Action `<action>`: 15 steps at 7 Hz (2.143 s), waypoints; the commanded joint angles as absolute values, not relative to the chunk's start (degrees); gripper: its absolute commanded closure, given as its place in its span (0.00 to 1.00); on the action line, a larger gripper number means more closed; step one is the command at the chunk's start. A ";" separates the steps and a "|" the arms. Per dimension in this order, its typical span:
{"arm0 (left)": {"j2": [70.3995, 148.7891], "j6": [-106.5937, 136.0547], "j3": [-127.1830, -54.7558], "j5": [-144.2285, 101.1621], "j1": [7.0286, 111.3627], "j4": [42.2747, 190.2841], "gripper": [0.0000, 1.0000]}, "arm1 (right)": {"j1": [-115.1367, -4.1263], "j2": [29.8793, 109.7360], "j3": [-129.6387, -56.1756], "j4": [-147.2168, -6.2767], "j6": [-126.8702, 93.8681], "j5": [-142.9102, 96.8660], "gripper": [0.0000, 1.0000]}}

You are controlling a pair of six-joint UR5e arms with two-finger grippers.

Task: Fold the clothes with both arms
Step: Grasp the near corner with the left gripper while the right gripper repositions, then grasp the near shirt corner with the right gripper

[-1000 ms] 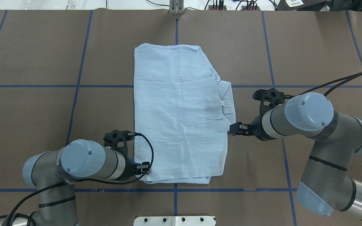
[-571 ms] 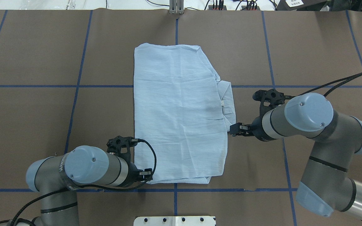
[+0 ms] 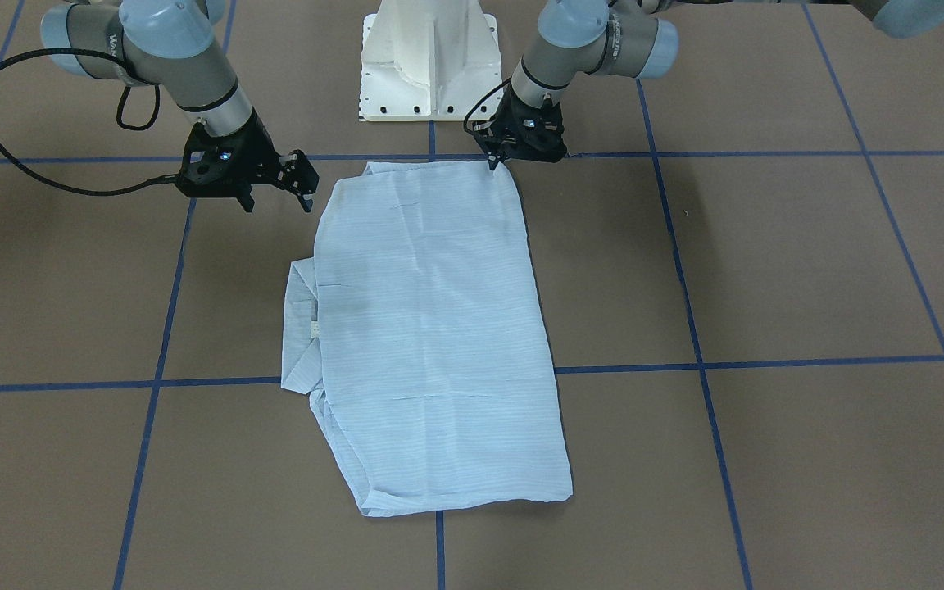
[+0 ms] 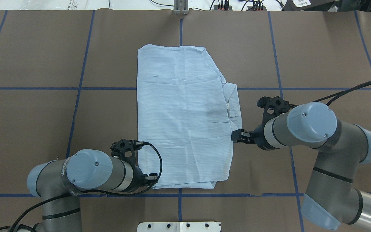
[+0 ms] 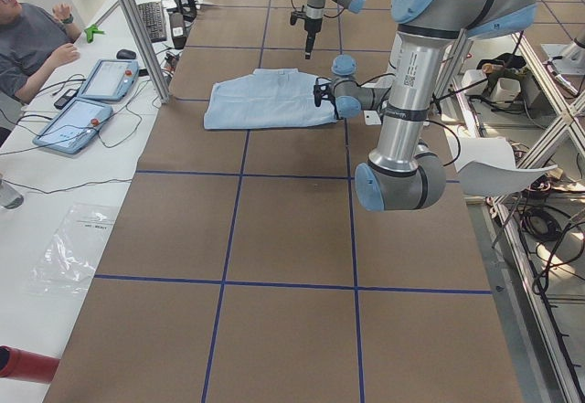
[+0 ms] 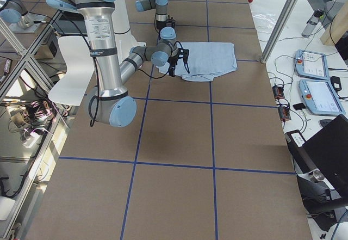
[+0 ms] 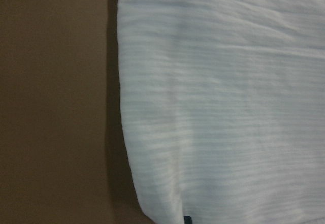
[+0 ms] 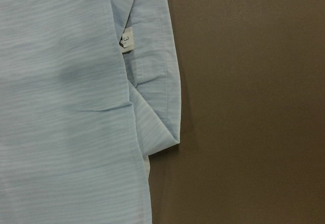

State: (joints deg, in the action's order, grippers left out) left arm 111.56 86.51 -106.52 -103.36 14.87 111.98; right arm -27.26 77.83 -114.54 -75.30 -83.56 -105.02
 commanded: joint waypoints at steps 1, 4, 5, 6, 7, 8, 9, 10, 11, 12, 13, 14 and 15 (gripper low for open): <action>111.53 87.62 -106.87 -103.36 14.85 111.97 1.00 | -22.70 77.70 -115.40 -75.67 -97.84 -103.19 0.04; 111.53 88.06 -107.14 -103.36 14.77 111.97 1.00 | -11.11 67.89 -114.61 -90.38 -121.93 -94.17 0.08; 111.45 88.33 -107.49 -103.36 14.85 111.97 1.00 | -9.42 66.20 -113.48 -91.92 -127.30 -92.65 0.08; 111.45 88.42 -107.75 -103.36 14.85 111.97 1.00 | -9.14 64.96 -111.73 -91.85 -129.79 -91.68 0.08; 111.45 88.42 -107.93 -103.36 14.77 111.97 1.00 | -9.23 64.60 -111.54 -91.67 -131.21 -90.45 0.08; 111.53 88.42 -107.93 -103.36 14.77 111.97 1.00 | -9.23 64.60 -111.10 -91.32 -132.18 -89.66 0.08; 111.53 88.42 -107.93 -103.36 14.77 111.97 1.00 | -9.23 64.60 -110.83 -91.23 -132.36 -89.39 0.08; 111.53 88.42 -107.93 -103.36 14.77 111.97 1.00 | -9.23 64.34 -110.57 -91.14 -132.62 -88.51 0.08; 111.53 88.42 -108.10 -103.36 14.77 111.97 1.00 | -9.23 63.55 -109.44 -91.14 -132.71 -88.33 0.08; 111.53 88.42 -108.28 -103.36 14.77 111.97 1.00 | -9.23 62.59 -108.38 -91.14 -133.15 -87.98 0.08; 111.53 88.42 -108.37 -103.36 14.77 111.97 1.00 | -9.14 62.49 -107.93 -91.14 -133.24 -87.98 0.08; 111.53 88.42 -108.37 -103.36 14.77 111.97 1.00 | -9.14 62.40 -107.06 -91.14 -133.24 -87.98 0.08; 111.53 88.42 -108.37 -103.36 14.77 111.97 1.00 | -9.14 61.97 -106.09 -90.71 -133.85 -87.98 0.11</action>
State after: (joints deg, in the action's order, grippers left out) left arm 111.53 88.42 -108.34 -103.36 14.77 111.97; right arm -9.16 62.39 -107.22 -91.04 -133.35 -88.00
